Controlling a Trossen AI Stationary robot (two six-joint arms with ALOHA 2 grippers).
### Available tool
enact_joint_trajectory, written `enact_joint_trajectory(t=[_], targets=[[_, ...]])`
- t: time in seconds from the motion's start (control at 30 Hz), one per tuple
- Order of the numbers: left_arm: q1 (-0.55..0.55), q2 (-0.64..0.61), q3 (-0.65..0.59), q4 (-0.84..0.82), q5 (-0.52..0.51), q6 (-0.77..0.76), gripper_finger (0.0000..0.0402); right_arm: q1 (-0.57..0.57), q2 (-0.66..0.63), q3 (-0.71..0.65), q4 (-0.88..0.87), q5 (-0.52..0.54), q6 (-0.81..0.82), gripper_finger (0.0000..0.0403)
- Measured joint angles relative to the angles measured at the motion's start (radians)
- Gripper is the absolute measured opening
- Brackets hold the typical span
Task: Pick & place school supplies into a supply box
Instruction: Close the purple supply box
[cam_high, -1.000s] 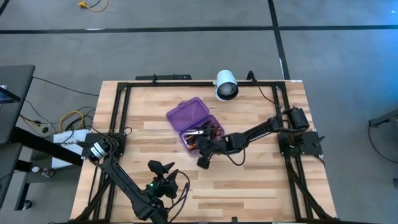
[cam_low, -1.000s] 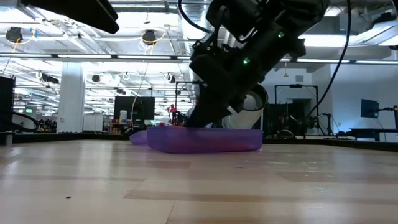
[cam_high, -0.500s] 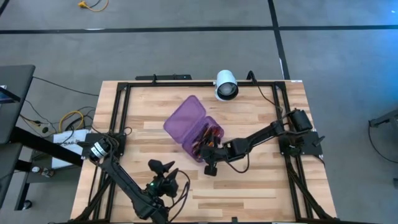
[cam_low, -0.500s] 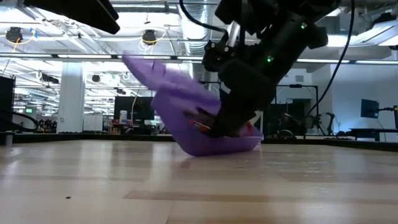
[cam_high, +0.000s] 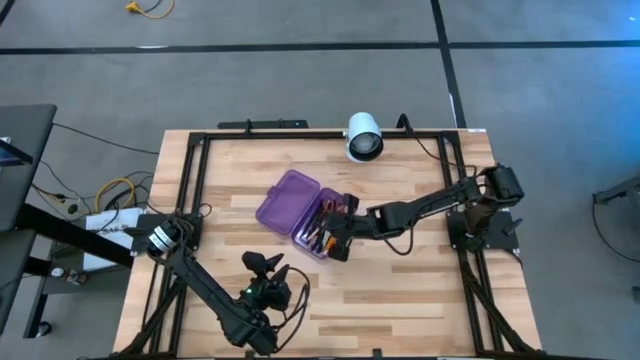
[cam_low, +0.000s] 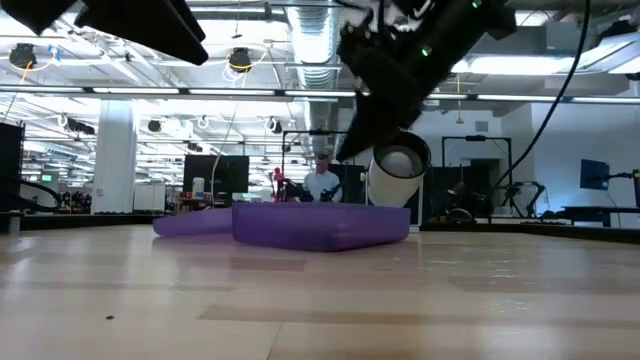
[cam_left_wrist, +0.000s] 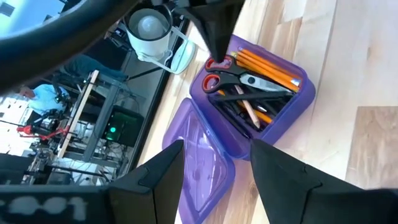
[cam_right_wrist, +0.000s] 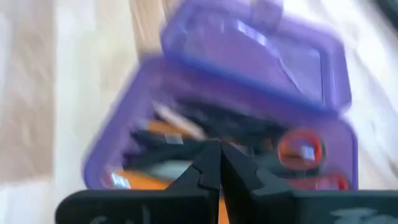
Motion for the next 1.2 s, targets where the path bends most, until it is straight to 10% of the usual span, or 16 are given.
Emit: enact_joint_trajectory(t=[0.87, 1.2], targets=[[-0.002, 0.000, 0.000, 0.000, 0.011, -0.005, 0.0176, -0.109, 0.141, 0.001, 0.130, -0.108, -0.004, 0.0002], [-0.002, 0.000, 0.000, 0.000, 0.011, -0.008, 0.0176, -0.123, 0.140, 0.001, 0.204, -0.118, 0.006, 0.0099]])
